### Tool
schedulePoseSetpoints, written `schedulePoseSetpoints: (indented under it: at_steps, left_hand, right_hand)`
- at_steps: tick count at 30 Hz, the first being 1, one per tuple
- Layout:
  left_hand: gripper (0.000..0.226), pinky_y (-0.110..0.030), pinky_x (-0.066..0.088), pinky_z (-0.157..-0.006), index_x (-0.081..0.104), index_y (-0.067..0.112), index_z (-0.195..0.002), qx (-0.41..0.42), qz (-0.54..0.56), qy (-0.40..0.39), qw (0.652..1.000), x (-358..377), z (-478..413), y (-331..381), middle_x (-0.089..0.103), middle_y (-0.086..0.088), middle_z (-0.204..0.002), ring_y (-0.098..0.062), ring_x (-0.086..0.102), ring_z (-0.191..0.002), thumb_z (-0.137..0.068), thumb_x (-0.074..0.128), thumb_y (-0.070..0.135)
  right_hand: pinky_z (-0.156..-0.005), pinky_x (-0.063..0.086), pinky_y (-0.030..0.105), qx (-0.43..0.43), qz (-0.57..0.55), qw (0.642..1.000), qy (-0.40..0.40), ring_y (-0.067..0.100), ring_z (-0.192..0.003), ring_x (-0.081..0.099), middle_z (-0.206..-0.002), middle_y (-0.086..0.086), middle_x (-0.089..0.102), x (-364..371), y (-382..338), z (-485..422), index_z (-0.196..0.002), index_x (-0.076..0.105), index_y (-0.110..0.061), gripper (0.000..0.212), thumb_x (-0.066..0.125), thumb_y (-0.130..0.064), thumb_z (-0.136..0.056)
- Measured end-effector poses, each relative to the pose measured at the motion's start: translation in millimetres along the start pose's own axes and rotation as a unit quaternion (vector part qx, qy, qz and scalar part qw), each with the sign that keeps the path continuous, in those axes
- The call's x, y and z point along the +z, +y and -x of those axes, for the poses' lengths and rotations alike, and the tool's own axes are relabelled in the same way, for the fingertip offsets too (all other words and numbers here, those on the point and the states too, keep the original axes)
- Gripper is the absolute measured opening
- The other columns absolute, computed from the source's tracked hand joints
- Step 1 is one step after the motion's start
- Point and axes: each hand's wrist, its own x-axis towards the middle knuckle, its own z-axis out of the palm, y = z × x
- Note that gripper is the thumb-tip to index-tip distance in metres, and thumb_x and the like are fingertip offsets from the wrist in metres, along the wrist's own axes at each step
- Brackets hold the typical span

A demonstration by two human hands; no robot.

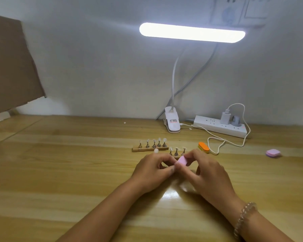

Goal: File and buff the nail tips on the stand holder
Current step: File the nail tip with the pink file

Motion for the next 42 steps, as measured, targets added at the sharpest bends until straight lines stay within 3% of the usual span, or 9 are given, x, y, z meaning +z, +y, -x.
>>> schedulePoseSetpoints:
  at_steps: [5, 9, 12, 18, 30, 33, 36, 40, 42]
  left_hand:
    - [0.007, -0.026, 0.042, -0.064, 0.075, 0.036, -0.092, 0.0, 0.001, 0.01, 1.0, -0.2, 0.3, -0.6, 0.072, 0.019, -0.089, 0.001, 0.049, -0.058, -0.091, 0.069, 0.031]
    - [0.011, -0.024, 0.039, -0.063, 0.075, 0.033, -0.094, 0.003, 0.005, 0.013, 1.0, -0.3, 0.0, -0.2, 0.072, 0.018, -0.088, 0.001, 0.047, -0.057, -0.092, 0.068, 0.024]
    - [0.009, -0.023, 0.038, -0.063, 0.075, 0.032, -0.095, 0.001, 0.001, 0.023, 1.0, -0.4, -0.4, -0.4, 0.072, 0.018, -0.09, 0.001, 0.047, -0.056, -0.093, 0.068, 0.027]
    - [0.016, -0.014, 0.035, -0.06, 0.072, 0.037, -0.087, 0.003, 0.01, 0.025, 1.0, -1.0, 0.1, 1.8, 0.07, 0.022, -0.085, 0.008, 0.05, -0.056, -0.09, 0.07, 0.021]
    - [0.018, -0.015, 0.035, -0.062, 0.071, 0.034, -0.089, 0.009, 0.008, 0.022, 1.0, -1.6, 0.5, 1.4, 0.071, 0.018, -0.085, 0.01, 0.051, -0.06, -0.091, 0.067, 0.017]
    - [0.012, -0.013, 0.034, -0.059, 0.072, 0.037, -0.089, 0.009, -0.012, 0.021, 1.0, -1.0, 1.5, 3.0, 0.072, 0.019, -0.09, 0.01, 0.051, -0.059, -0.091, 0.069, 0.025]
    - [0.014, -0.017, 0.035, -0.06, 0.072, 0.038, -0.088, 0.009, -0.022, 0.011, 1.0, -1.0, 1.9, 3.0, 0.072, 0.019, -0.09, 0.008, 0.051, -0.057, -0.085, 0.071, 0.024]
    - [0.009, -0.019, 0.034, -0.059, 0.077, 0.032, -0.094, 0.011, -0.015, 0.017, 1.0, -1.5, 1.2, 2.3, 0.071, 0.018, -0.09, 0.004, 0.048, -0.056, -0.089, 0.071, 0.027]
    - [0.011, -0.018, 0.034, -0.06, 0.078, 0.029, -0.096, 0.015, -0.007, 0.012, 1.0, -1.2, 2.1, 1.5, 0.072, 0.017, -0.09, 0.004, 0.048, -0.057, -0.089, 0.071, 0.024]
  right_hand:
    - [-0.059, 0.047, 0.029, 0.018, 0.001, 1.0, 0.009, 0.002, -0.065, 0.053, -0.086, -0.022, 0.061, -1.4, -0.6, -0.5, -0.088, 0.056, -0.034, 0.033, 0.058, -0.065, -0.079]
    - [-0.054, 0.043, 0.024, -0.027, 0.011, 1.0, -0.01, -0.002, -0.064, 0.05, -0.088, -0.021, 0.059, 0.0, -5.6, 3.8, -0.09, 0.055, -0.034, 0.034, 0.06, -0.065, -0.077]
    - [-0.06, 0.046, 0.027, 0.017, 0.004, 1.0, 0.016, 0.0, -0.069, 0.054, -0.088, -0.022, 0.062, -1.3, -2.4, 1.1, -0.089, 0.056, -0.034, 0.034, 0.062, -0.065, -0.078]
    - [-0.06, 0.046, 0.027, 0.008, -0.002, 1.0, 0.0, 0.0, -0.069, 0.054, -0.088, -0.022, 0.063, -1.0, -2.8, 2.3, -0.09, 0.057, -0.034, 0.034, 0.061, -0.066, -0.076]
    - [-0.058, 0.044, 0.028, -0.005, -0.006, 1.0, -0.017, -0.001, -0.061, 0.05, -0.086, -0.02, 0.062, -2.7, -6.7, 4.4, -0.089, 0.055, -0.031, 0.037, 0.063, -0.065, -0.076]
    - [-0.062, 0.046, 0.031, 0.027, -0.012, 1.0, 0.004, 0.002, -0.066, 0.053, -0.087, -0.02, 0.064, -2.7, -3.3, 2.5, -0.088, 0.056, -0.031, 0.037, 0.062, -0.065, -0.077]
    - [-0.057, 0.044, 0.029, -0.019, -0.013, 1.0, -0.019, 0.0, -0.062, 0.05, -0.087, -0.018, 0.061, -0.7, -6.0, 3.6, -0.091, 0.054, -0.03, 0.035, 0.063, -0.061, -0.077]
    - [-0.065, 0.05, 0.036, 0.04, -0.066, 0.997, 0.003, 0.003, -0.068, 0.057, -0.086, -0.016, 0.065, -2.0, -2.4, -1.2, -0.088, 0.054, -0.03, 0.034, 0.071, -0.056, -0.075]
    - [-0.061, 0.046, 0.031, 0.012, -0.039, 0.999, -0.011, 0.002, -0.066, 0.054, -0.086, -0.018, 0.063, -1.4, -2.4, 1.5, -0.088, 0.052, -0.031, 0.037, 0.068, -0.061, -0.074]
